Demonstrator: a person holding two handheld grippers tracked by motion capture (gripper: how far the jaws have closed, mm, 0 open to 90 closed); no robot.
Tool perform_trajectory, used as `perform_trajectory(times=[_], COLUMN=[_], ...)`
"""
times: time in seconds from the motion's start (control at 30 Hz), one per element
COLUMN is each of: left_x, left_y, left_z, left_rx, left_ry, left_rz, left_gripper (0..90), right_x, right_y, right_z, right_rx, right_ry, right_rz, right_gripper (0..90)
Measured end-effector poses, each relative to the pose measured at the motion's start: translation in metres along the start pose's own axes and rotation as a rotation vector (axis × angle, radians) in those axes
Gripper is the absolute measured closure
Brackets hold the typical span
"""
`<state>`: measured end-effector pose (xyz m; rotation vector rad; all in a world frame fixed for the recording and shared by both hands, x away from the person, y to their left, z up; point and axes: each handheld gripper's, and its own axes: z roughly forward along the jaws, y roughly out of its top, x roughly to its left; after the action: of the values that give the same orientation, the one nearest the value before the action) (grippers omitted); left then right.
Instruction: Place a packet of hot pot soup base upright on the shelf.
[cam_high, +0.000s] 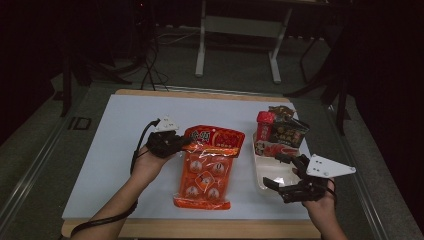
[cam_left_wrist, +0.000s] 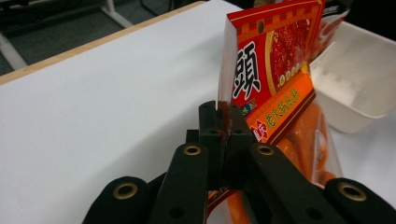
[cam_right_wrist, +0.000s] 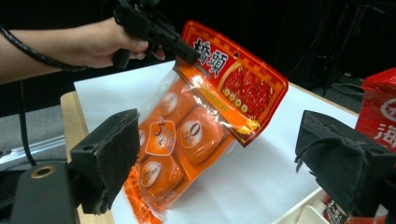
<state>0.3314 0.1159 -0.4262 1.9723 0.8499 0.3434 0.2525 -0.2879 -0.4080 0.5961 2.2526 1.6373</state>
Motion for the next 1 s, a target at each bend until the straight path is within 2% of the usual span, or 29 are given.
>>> perform_trajectory(times=[0.07, 0.17, 0.3, 0.33, 0.4, 0.53, 0.57, 0.67, 0.73, 0.77, 0.87, 1.0], left_x=[-0.003, -0.007, -0.013, -0.018, -0.022, -0.027, -0.028, -0.032, -0.032, -0.037, -0.044, -0.054], left_y=[0.000, 0.001, 0.002, 0.002, 0.002, 0.002, 0.002, 0.001, 0.001, 0.000, -0.001, -0.001], left_z=[-0.003, -0.008, -0.013, -0.017, -0.020, -0.026, -0.027, -0.031, -0.031, -0.036, -0.040, -0.045], left_rx=[-0.007, -0.019, -0.034, -0.045, -0.053, -0.060, -0.060, -0.072, -0.072, -0.090, -0.107, -0.138], left_ry=[-0.004, -0.013, -0.025, -0.024, -0.026, -0.026, -0.025, -0.031, -0.031, -0.047, -0.057, -0.068], left_rz=[0.002, 0.009, 0.022, 0.034, 0.048, 0.066, 0.068, 0.081, 0.081, 0.089, 0.112, 0.154], left_gripper=[89.7, 89.7, 89.6, 89.6, 89.6, 89.6, 89.6, 89.6, 89.6, 89.7, 90.0, 90.0], right_x=[0.002, 0.003, 0.002, 0.002, 0.004, 0.005, 0.005, 0.004, 0.005, 0.005, 0.007, 0.007], right_y=[0.000, 0.000, -0.001, -0.001, 0.000, 0.002, 0.003, 0.003, 0.004, 0.004, 0.004, 0.004], right_z=[0.002, 0.004, 0.007, 0.007, 0.006, 0.004, 0.004, 0.005, 0.005, 0.006, 0.007, 0.008], right_rx=[0.014, 0.023, 0.028, 0.025, 0.018, 0.024, 0.023, 0.023, 0.021, 0.015, 0.019, 0.042], right_ry=[-0.023, -0.022, -0.019, -0.014, -0.020, -0.041, -0.062, -0.087, -0.088, -0.091, -0.103, -0.102], right_rz=[-0.016, -0.017, 0.006, 0.013, -0.001, -0.001, 0.017, 0.027, 0.025, 0.018, -0.006, 0.002], right_gripper=[10.7, 10.6, 10.6, 10.6, 10.7, 14.1, 13.0, 10.0, 10.0, 9.8, 9.7, 10.9])
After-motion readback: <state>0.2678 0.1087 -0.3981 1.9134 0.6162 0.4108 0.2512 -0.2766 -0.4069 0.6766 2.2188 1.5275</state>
